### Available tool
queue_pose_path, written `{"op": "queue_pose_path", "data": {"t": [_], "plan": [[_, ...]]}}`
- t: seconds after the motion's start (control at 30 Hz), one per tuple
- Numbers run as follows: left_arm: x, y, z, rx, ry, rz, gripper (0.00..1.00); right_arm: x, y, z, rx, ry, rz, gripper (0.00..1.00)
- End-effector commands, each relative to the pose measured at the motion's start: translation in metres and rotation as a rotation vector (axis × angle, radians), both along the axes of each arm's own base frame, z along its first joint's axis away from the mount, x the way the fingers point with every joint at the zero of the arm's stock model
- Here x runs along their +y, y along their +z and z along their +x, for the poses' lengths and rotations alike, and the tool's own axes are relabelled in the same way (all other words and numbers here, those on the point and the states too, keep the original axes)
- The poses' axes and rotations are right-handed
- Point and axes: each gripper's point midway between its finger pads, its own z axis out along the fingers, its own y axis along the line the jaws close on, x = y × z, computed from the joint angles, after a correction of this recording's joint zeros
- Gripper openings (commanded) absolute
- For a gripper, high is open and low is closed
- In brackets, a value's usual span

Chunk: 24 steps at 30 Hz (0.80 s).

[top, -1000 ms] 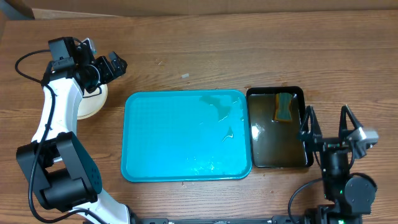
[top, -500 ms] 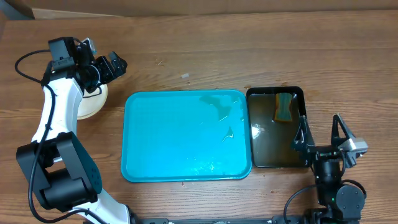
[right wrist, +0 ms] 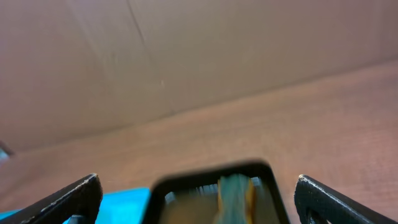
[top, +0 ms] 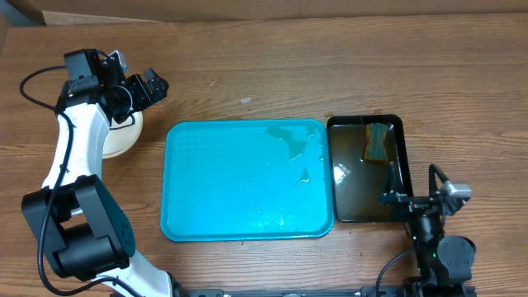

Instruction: Clean dirty plates on tray and stack at the side

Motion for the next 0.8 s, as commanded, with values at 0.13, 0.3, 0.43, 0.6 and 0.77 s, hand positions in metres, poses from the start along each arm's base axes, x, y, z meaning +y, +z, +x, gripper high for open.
{"op": "queue_pose_path", "data": {"t": [0.13,0.3,0.43,0.6,0.77], "plan": [[-0.0021,0.0005,0.0009,-0.010,-0.025,0.002,1.00,0.0035,-0.0031,-0.0002,-0.005,0.018,-0.075,1.00],[-0.0021,0.0005,0.0009,-0.010,-0.025,0.002,1.00,0.0035,-0.0031,-0.0002,-0.005,0.018,-0.075,1.00],[-0.0021,0.0005,0.0009,-0.010,-0.025,0.002,1.00,0.0035,-0.0031,-0.0002,-0.005,0.018,-0.075,1.00],[-0.0021,0.0005,0.0009,-0.010,-0.025,0.002,1.00,0.0035,-0.0031,-0.0002,-0.005,0.018,-0.075,1.00],[-0.0021,0.0005,0.0009,-0.010,-0.025,0.002,1.00,0.0035,-0.0031,-0.0002,-0.005,0.018,-0.075,1.00]]}}
